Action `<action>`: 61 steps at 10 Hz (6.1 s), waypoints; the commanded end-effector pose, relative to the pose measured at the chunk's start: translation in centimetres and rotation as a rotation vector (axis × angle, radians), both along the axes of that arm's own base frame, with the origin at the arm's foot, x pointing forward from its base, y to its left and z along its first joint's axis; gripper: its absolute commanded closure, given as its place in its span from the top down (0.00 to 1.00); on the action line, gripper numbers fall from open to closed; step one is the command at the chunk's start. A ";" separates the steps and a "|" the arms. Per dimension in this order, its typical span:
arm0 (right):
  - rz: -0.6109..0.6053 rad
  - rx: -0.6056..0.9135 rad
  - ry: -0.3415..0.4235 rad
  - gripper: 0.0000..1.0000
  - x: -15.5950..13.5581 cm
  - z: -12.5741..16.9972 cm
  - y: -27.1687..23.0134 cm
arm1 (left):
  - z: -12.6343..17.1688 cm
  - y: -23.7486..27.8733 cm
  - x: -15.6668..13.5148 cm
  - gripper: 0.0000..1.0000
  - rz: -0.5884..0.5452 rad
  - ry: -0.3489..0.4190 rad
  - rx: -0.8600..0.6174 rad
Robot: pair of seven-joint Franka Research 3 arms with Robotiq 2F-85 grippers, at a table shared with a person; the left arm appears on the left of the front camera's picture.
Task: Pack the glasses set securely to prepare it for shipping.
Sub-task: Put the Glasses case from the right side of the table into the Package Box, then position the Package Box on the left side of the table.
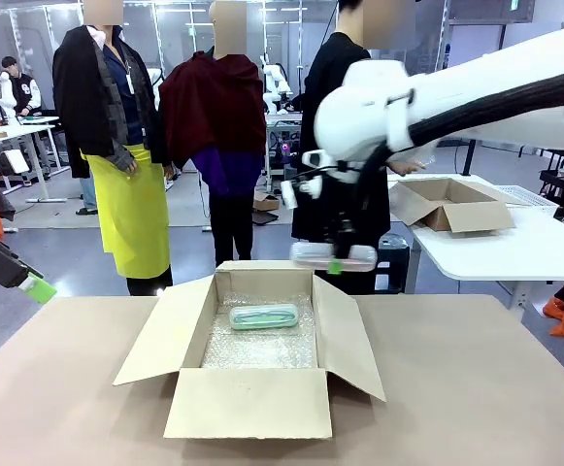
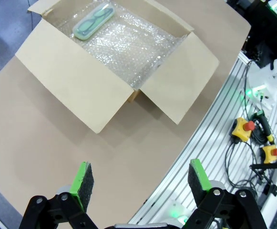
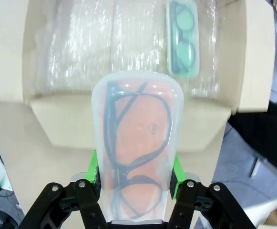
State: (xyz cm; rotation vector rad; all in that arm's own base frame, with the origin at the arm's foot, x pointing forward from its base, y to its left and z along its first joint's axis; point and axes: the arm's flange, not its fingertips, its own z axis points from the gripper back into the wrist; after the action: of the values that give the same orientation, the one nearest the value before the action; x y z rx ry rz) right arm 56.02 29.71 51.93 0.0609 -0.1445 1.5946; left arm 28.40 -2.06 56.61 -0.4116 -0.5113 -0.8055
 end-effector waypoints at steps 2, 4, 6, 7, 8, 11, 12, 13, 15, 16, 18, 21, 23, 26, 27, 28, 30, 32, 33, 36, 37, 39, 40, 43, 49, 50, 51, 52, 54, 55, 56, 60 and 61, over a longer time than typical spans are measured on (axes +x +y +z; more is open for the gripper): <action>-0.057 -0.045 -0.002 0.36 1.2 -0.1 6.2 | 0.0 0.1 -0.1 1.00 -0.004 0.001 0.003; -0.083 -0.038 -0.001 0.36 0.7 -1.0 10.8 | 0.0 0.1 -0.1 1.00 -0.004 0.001 0.003; -0.109 -0.064 0.009 0.36 0.8 -2.8 13.1 | 0.0 0.1 -0.1 1.00 -0.004 0.001 0.003; -0.135 -0.056 0.016 0.36 1.0 -4.5 14.0 | 0.0 0.1 -0.1 1.00 -0.004 0.001 0.003; -0.136 -0.068 0.010 0.36 1.1 -6.2 14.4 | 0.0 0.1 -0.1 1.00 -0.004 0.001 0.003; -0.101 -0.090 0.003 0.36 1.8 -11.3 14.4 | 0.0 0.1 -0.1 1.00 -0.004 0.001 0.003; -0.101 -0.094 0.034 0.36 2.1 -12.6 14.5 | 0.0 0.1 -0.1 1.00 -0.004 0.001 0.003; -0.094 -0.103 0.052 0.36 2.3 -14.1 14.6 | 0.0 0.1 -0.1 1.00 -0.004 0.001 0.003; -0.069 -0.142 0.090 0.36 2.6 -17.0 14.5 | 0.0 0.1 -0.1 1.00 -0.004 0.001 0.003; -0.063 -0.158 0.096 0.36 2.5 -17.9 14.5 | 0.0 0.1 -0.1 1.00 -0.004 0.001 0.003; -0.040 -0.184 0.106 0.81 2.3 -18.7 14.7 | 0.0 0.1 -0.1 1.00 -0.004 0.001 0.003; -0.044 -0.183 0.102 1.00 2.2 -18.1 14.7 | 0.0 0.1 -0.1 1.00 -0.004 0.001 0.003; -0.058 -0.175 0.098 1.00 2.1 -18.0 14.8 | 0.0 0.1 -0.1 1.00 -0.004 0.001 0.003; -0.065 -0.161 0.112 1.00 2.2 -18.7 14.3 | 0.0 0.1 -0.1 1.00 -0.004 0.001 0.003; -0.065 -0.161 0.112 1.00 2.2 -18.7 14.3 | 0.0 0.1 -0.1 1.00 -0.004 0.001 0.003; -0.065 -0.161 0.112 1.00 2.2 -18.7 14.3 | 0.0 0.1 -0.1 1.00 -0.004 0.001 0.003; -0.065 -0.161 0.112 1.00 2.2 -18.7 14.3 | 0.0 0.1 -0.1 1.00 -0.004 0.001 0.003; -0.065 -0.161 0.112 1.00 2.2 -18.7 14.3 | 0.0 0.1 -0.1 1.00 -0.004 0.001 0.003; -0.065 -0.161 0.112 1.00 2.2 -18.7 14.3 | 0.0 0.1 -0.1 1.00 -0.004 0.001 0.003; -0.065 -0.161 0.112 1.00 2.2 -18.7 14.3 | 0.0 0.1 -0.1 1.00 -0.004 0.001 0.003; -0.065 -0.161 0.112 1.00 2.2 -18.7 14.3 | 0.0 0.1 -0.1 1.00 -0.004 0.001 0.003; -0.111 -0.136 0.084 1.00 1.7 -16.6 13.4 | 0.0 0.1 -0.1 1.00 -0.004 0.001 0.003; -0.153 -0.111 0.073 1.00 0.6 -14.5 12.5 | 0.0 0.1 -0.1 1.00 -0.004 0.001 0.003; -0.304 -0.086 0.025 1.00 -2.9 -8.1 8.2 | 0.0 0.1 -0.1 1.00 -0.004 0.001 0.003; -0.643 0.109 -0.020 1.00 -10.3 -2.6 -6.7 | 0.0 0.1 -0.1 1.00 -0.004 0.001 0.003; -0.677 0.181 -0.019 1.00 -12.1 -2.7 -9.6 | 0.0 0.1 -0.1 1.00 -0.004 0.001 0.003; -0.729 0.230 -0.045 1.00 -14.3 -3.3 -12.4 | 0.0 0.1 -0.1 1.00 -0.004 0.001 0.003; -0.760 0.266 -0.050 1.00 -16.2 -3.9 -14.5 | 0.0 0.1 -0.1 1.00 -0.004 0.001 0.003; -0.826 0.354 -0.067 1.00 -19.7 -4.0 -18.2 | 0.0 0.1 -0.1 1.00 -0.004 0.001 0.003; -0.863 0.369 -0.083 1.00 -21.2 -3.8 -19.6 | 0.0 0.1 -0.1 1.00 -0.004 0.001 0.003; -0.897 0.351 -0.082 1.00 -22.2 -4.1 -20.9 | 0.0 0.1 -0.1 1.00 -0.004 0.001 0.003; -0.900 0.369 -0.082 1.00 -20.1 -2.3 -22.0 | 0.0 0.1 -0.1 1.00 -0.004 0.001 0.003; -0.900 0.369 -0.082 1.00 -20.1 -2.3 -22.0 | 0.0 0.1 -0.1 1.00 -0.004 0.001 0.003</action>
State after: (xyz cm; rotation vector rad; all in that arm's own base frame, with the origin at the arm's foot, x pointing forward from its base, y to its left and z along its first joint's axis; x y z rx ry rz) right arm 36.14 7.41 49.34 0.1847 -0.4490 0.6493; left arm 28.42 -2.07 56.58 -0.4099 -0.5101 -0.8046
